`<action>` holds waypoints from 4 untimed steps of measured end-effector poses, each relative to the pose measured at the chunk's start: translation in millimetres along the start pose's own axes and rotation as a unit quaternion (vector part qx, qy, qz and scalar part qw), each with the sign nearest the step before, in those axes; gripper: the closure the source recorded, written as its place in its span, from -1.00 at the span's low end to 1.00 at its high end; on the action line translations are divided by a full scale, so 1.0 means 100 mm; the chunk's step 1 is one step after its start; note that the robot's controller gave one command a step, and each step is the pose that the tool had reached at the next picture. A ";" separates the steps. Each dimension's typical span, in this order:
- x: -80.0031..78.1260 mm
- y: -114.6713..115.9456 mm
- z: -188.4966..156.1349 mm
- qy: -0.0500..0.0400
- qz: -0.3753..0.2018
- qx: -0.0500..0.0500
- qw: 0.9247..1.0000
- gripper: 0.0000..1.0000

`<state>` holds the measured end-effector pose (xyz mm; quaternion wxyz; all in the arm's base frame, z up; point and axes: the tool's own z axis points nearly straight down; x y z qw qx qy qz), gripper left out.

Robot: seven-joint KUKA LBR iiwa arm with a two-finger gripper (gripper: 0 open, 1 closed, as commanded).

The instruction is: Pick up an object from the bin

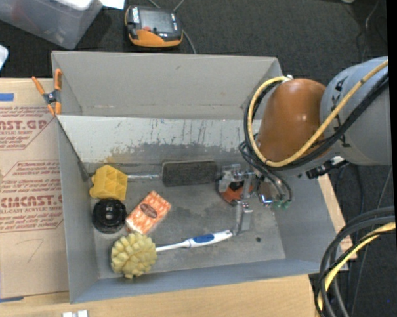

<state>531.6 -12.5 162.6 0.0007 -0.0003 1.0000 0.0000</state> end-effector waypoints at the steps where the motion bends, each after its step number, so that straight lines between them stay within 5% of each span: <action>1: 0.19 0.90 0.94 0.003 -0.151 -0.002 0.988 -1.00; 2: 0.32 0.93 0.20 -0.002 -0.026 0.000 1.000 -1.00; 3: 0.36 0.98 0.64 0.005 -0.086 -0.001 0.996 -1.00; 4: 0.47 1.11 0.90 -0.010 -0.071 -0.001 0.997 -1.00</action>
Offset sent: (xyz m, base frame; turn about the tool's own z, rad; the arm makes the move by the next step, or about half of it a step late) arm -0.0323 0.0925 -0.0194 -0.0509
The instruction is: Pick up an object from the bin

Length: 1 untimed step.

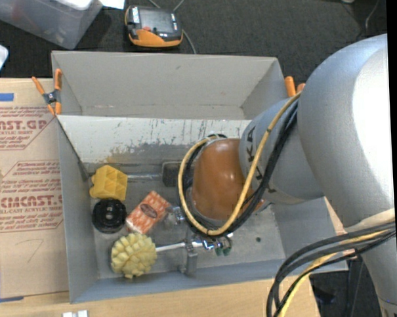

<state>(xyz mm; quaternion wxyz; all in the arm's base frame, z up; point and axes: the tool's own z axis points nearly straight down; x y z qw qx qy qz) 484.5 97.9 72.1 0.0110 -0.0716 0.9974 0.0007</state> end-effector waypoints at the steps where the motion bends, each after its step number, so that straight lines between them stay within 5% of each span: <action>1: 0.02 -0.16 0.02 0.010 0.018 -0.001 1.000 1.00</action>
Offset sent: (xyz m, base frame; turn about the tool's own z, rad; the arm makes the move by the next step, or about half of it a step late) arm 0.0000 0.0000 0.0000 0.0000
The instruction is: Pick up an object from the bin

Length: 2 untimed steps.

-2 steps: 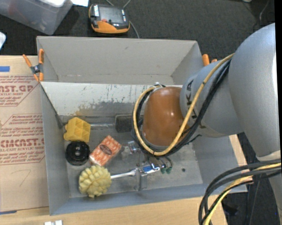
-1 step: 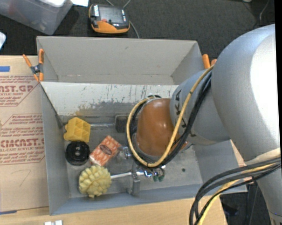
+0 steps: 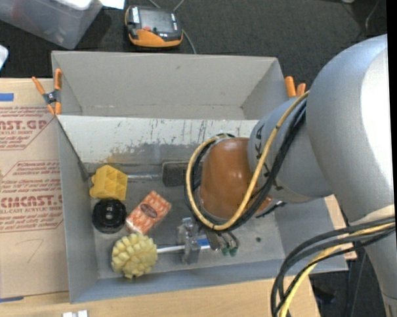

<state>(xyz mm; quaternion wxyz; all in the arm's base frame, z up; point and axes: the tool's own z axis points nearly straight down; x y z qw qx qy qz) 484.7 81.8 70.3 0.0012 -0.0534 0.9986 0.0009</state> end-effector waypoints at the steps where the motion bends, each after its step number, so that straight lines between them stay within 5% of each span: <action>1: 0.00 0.00 0.00 0.000 0.000 0.000 1.000 1.00; 2: 0.04 0.00 -0.23 0.007 0.000 0.000 1.000 1.00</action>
Offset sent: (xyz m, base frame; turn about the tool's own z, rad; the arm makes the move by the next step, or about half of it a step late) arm 0.0000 0.0000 0.0960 -0.0001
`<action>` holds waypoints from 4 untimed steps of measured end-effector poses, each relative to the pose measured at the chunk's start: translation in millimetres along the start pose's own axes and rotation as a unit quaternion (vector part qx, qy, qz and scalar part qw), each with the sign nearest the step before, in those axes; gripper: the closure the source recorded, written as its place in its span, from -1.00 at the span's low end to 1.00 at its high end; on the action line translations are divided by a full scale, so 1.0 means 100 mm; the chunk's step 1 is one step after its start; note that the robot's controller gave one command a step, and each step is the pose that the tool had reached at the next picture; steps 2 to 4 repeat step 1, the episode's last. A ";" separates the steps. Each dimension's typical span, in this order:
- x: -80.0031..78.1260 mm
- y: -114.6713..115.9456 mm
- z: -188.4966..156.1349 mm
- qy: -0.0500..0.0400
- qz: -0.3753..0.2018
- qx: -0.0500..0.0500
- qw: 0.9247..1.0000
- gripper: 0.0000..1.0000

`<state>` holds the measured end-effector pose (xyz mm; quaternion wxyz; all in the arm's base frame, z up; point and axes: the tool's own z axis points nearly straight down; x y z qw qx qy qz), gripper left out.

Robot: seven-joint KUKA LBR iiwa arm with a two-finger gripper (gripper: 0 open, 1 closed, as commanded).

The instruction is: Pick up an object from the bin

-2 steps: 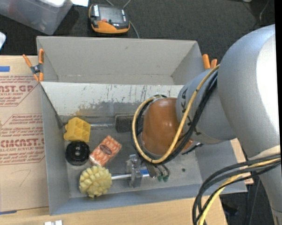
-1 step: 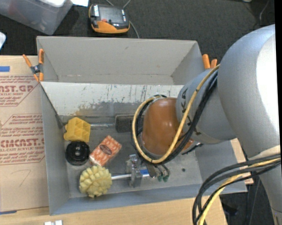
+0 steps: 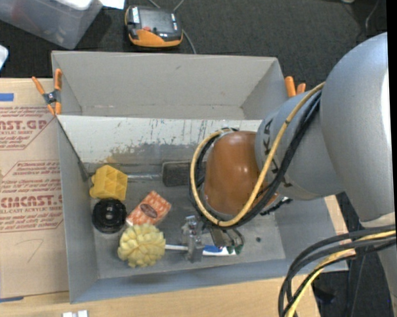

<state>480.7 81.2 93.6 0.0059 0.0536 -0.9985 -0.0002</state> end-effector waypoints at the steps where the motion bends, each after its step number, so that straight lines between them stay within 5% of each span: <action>1: -0.03 0.00 -0.36 -0.006 0.000 0.000 1.000 1.00; 4: -0.03 0.00 -0.36 -0.006 0.000 0.000 1.000 1.00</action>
Offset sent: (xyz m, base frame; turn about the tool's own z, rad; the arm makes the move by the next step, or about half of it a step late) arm 0.0020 0.0005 0.0514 -0.0003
